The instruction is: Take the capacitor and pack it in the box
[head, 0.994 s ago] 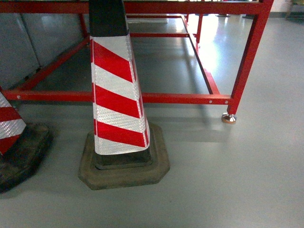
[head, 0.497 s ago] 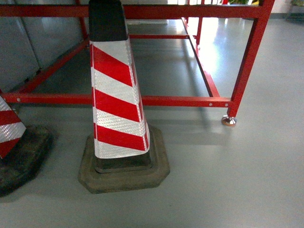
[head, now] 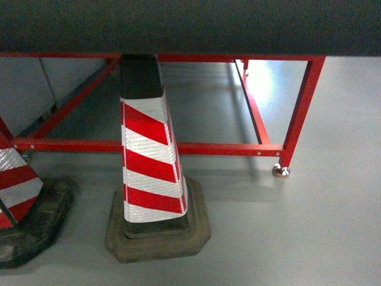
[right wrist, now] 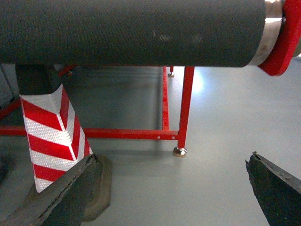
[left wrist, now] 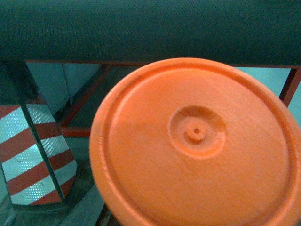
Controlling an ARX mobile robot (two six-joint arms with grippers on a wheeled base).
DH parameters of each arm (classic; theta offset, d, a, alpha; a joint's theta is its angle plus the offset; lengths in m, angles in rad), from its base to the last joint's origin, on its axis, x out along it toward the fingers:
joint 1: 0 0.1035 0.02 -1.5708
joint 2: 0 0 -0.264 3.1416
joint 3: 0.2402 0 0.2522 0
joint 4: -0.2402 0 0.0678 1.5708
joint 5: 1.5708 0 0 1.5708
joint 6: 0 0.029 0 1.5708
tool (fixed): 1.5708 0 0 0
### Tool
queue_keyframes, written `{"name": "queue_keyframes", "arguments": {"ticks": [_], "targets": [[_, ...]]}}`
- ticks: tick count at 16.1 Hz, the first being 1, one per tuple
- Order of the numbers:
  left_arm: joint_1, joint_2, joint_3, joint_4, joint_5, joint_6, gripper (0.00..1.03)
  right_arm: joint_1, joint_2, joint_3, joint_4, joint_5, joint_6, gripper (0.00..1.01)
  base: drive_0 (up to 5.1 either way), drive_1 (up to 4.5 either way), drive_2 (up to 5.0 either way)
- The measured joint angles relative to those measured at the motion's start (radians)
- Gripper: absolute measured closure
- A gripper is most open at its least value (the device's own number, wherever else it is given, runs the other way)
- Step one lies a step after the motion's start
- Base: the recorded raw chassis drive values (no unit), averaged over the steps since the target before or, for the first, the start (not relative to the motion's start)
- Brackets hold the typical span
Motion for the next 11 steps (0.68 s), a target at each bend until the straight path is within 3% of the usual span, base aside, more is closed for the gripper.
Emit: {"name": "queue_keyframes", "arguments": {"ticks": [11], "targets": [[0.000,0.000,0.000,-0.001,0.002,0.001,0.59,0.000,0.000,0.000,0.000,0.002,0.003,0.03,0.0,0.00,0.0]]}}
